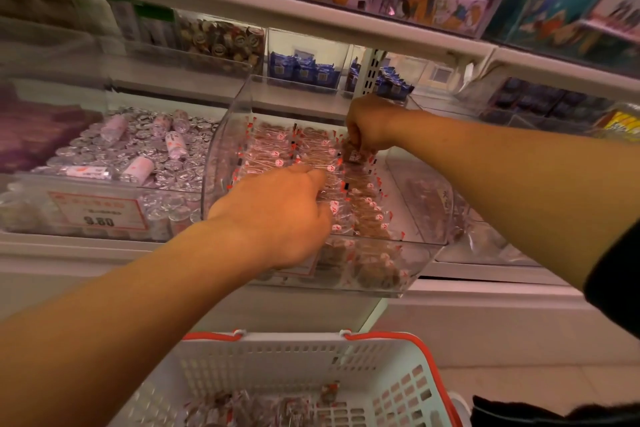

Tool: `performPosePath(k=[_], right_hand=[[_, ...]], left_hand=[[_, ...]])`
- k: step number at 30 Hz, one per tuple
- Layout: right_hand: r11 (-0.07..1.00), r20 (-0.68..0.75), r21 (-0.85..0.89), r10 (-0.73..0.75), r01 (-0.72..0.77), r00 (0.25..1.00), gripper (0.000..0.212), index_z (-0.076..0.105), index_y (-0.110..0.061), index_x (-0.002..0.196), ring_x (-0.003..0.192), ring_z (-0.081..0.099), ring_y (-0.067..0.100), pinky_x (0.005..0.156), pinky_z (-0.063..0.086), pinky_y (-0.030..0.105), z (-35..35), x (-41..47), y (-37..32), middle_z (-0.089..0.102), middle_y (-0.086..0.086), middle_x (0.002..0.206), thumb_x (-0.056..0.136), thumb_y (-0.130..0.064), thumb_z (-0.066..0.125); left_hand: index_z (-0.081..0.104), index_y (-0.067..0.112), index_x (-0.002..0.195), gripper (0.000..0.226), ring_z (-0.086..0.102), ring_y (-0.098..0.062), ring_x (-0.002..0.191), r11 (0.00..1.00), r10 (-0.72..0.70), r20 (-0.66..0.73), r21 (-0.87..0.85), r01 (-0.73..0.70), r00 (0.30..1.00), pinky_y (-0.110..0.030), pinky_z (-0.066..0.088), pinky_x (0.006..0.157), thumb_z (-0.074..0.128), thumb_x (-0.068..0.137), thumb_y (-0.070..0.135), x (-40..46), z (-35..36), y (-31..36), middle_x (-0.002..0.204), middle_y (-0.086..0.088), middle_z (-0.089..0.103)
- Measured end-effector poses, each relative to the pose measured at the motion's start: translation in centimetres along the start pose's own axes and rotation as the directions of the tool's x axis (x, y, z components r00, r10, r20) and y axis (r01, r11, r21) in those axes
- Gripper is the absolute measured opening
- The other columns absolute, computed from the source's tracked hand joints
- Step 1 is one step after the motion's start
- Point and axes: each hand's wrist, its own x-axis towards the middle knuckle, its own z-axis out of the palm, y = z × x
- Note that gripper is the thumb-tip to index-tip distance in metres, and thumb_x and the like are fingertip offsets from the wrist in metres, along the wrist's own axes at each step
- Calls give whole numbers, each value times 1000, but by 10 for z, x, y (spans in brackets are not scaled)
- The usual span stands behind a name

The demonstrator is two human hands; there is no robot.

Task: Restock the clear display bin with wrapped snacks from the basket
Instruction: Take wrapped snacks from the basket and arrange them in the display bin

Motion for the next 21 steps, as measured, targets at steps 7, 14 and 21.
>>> performPosePath(k=[7,14,21], right_hand=[[998,-314,57,41,-24,949,21,71,-14,105,91,66,29,79,58,43,-26,-91,-35,69,10,102,88,-5,66],[789,-846,504,370,351,384,8,69,-10,82,71,54,16,65,42,26,104,-221,-120,61,3,76,83,-2,68],[580,-149,813,283,-45,947,15,67,-15,99,78,58,17,72,53,40,278,-272,-188,65,2,94,85,-13,67]], left_hand=[[64,12,97,16,58,-26,86,935,349,-446,104,-340,824,-39,46,75,53,92,23,-25,-8,8,92,-4,64],[67,11,78,9,61,-32,57,775,632,-316,278,-567,708,-38,47,44,62,82,18,-77,31,-14,66,-8,64],[57,23,115,30,61,-30,105,984,-68,501,176,-25,863,-35,48,83,53,89,37,-133,175,-53,118,-8,63]])
